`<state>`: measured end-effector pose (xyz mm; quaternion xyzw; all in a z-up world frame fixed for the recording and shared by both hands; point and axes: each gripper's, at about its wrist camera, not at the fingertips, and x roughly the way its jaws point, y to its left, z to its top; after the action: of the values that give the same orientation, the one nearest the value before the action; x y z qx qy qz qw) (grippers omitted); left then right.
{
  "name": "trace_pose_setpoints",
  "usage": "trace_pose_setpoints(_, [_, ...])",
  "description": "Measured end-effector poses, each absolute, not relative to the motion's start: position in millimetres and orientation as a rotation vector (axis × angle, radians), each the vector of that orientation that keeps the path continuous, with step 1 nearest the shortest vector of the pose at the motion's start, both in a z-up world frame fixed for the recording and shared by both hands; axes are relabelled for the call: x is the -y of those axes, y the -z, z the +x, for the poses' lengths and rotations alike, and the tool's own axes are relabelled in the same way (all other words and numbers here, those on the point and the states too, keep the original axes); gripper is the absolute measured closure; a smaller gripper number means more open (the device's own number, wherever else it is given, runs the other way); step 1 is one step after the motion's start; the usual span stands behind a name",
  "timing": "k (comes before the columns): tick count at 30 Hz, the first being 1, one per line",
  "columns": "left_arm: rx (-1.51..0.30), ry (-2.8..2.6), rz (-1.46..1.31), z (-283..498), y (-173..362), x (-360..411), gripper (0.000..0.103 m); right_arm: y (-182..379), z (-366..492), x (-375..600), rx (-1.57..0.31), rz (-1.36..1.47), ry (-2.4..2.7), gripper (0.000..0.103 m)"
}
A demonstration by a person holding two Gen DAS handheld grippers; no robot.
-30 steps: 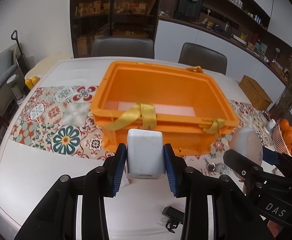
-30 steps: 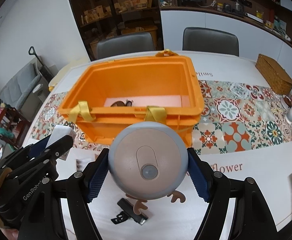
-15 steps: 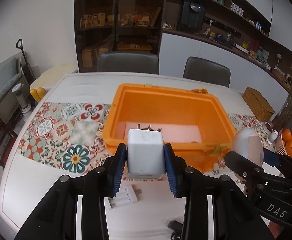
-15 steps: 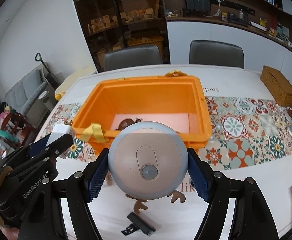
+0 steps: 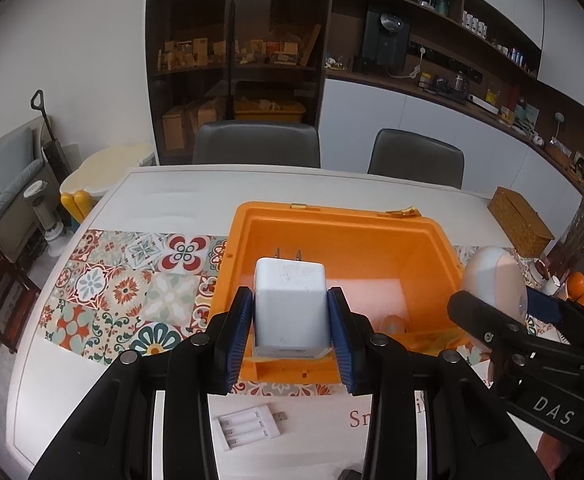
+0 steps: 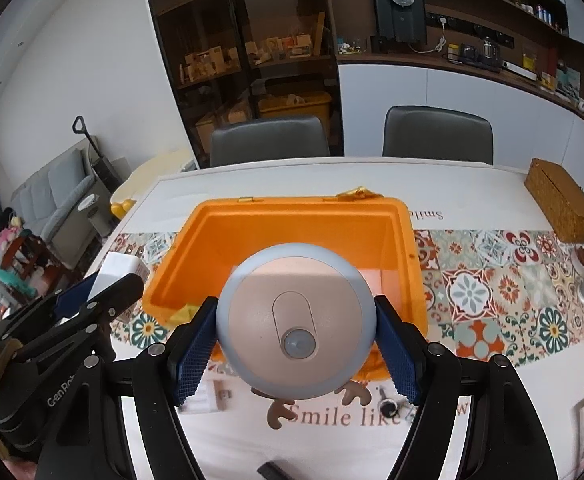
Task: Organize rigid objects
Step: 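Carry the plug adapter and night light over the orange crate and lower them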
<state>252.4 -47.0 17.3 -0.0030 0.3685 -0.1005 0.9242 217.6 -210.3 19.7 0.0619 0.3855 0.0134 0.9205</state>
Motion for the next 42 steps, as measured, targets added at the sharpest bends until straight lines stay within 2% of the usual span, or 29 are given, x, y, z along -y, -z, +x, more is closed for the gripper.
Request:
trace_pose_setpoints(7, [-0.798, 0.221, 0.01, 278.1, -17.9, 54.1, 0.065, -27.3, 238.6, 214.4, -0.808, 0.122, -0.001, 0.028])
trace_pose_setpoints(17, [-0.895, 0.232, 0.033, 314.6, -8.3, 61.6, 0.065, -11.5, 283.1, 225.8, -0.949, 0.154, 0.018, 0.028])
trace_pose_setpoints(26, [-1.006, 0.257, 0.062, 342.8, 17.1, 73.1, 0.065, 13.6, 315.5, 226.6, -1.051, 0.14, 0.031, 0.028])
trace_pose_setpoints(42, [-1.169, 0.264, 0.101, 367.3, 64.2, 85.0, 0.065, 37.9, 336.1, 223.2, -1.118, 0.097, 0.049, 0.028])
